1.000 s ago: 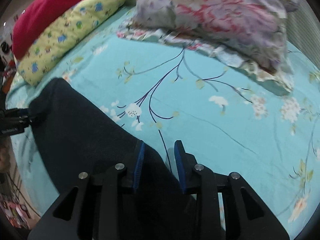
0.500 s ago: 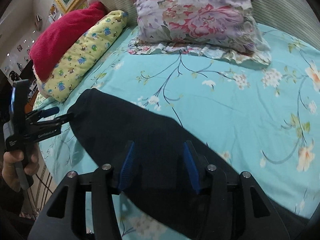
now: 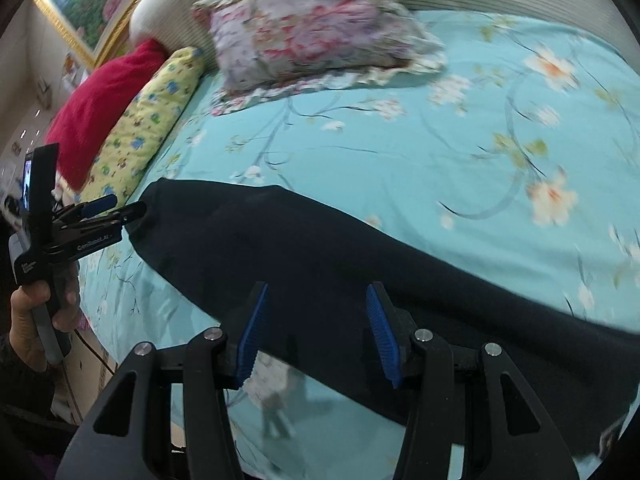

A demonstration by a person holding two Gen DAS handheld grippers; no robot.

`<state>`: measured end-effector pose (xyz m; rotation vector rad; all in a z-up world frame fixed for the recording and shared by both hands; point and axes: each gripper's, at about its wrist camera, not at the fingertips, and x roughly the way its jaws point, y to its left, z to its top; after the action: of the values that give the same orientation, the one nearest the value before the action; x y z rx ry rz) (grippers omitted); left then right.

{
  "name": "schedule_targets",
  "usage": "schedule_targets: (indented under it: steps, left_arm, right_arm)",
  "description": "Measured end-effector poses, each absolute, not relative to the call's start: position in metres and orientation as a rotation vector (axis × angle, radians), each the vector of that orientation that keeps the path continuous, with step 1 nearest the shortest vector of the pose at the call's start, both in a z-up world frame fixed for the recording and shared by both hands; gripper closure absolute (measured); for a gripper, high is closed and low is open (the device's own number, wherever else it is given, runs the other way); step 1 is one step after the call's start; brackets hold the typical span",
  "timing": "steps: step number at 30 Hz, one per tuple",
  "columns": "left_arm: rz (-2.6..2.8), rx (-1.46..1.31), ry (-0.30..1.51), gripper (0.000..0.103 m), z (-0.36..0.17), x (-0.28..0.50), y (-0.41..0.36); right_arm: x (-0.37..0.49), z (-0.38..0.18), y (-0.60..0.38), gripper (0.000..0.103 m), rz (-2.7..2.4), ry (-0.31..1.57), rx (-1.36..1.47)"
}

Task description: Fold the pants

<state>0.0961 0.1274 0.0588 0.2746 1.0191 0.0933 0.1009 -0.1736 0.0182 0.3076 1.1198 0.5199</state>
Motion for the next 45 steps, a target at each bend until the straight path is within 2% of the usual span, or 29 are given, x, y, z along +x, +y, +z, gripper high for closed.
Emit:
schedule_targets:
  steps: [25, 45]
  left_arm:
    - [-0.226, 0.462, 1.006, 0.032, 0.052, 0.107, -0.030]
    - [-0.841, 0.588, 1.130, 0.030, 0.027, 0.100, -0.225]
  right_arm:
    - [0.000, -0.007, -0.324, 0.051, 0.157, 1.110, 0.570]
    - [-0.051, -0.052, -0.414, 0.049, -0.079, 1.036, 0.938]
